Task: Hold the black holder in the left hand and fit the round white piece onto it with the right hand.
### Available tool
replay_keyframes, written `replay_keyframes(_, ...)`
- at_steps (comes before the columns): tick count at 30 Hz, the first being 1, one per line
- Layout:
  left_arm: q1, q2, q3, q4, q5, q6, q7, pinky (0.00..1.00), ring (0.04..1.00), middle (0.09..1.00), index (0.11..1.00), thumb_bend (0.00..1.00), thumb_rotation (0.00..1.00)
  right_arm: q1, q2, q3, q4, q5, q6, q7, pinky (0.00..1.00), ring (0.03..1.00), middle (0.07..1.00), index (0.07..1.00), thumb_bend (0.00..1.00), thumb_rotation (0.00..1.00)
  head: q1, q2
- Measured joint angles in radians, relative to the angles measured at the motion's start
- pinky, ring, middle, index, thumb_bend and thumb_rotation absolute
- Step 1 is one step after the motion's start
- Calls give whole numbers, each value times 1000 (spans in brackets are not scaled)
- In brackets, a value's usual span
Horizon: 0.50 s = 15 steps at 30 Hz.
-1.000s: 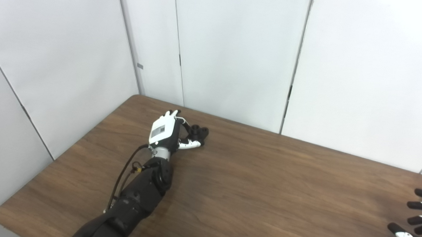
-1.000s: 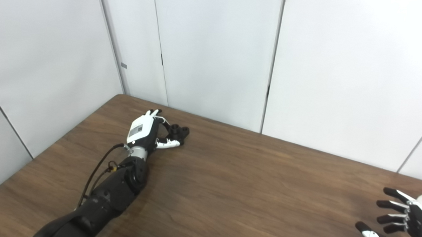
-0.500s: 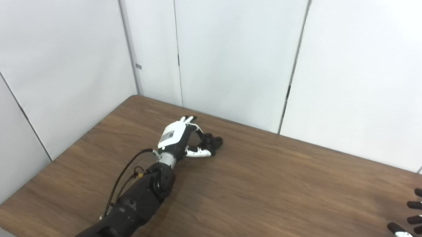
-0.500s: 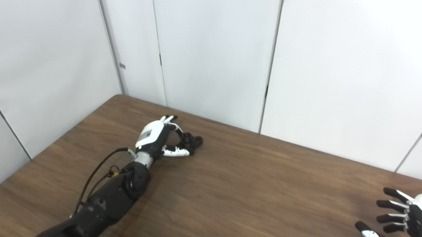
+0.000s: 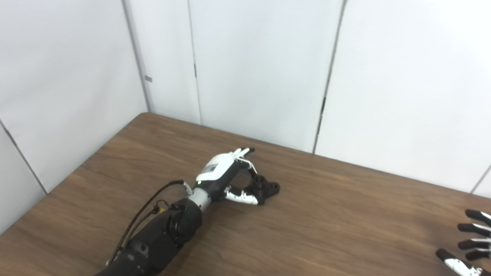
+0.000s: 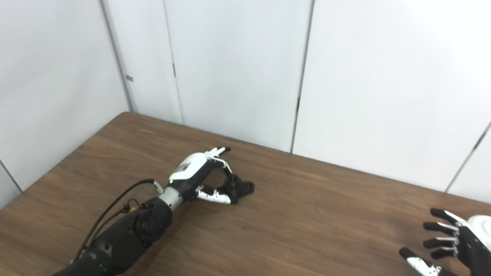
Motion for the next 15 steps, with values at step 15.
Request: replay_keyframes(15,-45,-38,-134,-2,77,-114,-23,1000,1000,984,483,522,75,-4,0,-5,67,25,-107,-12,450,542,657,756,525,0,-74,14)
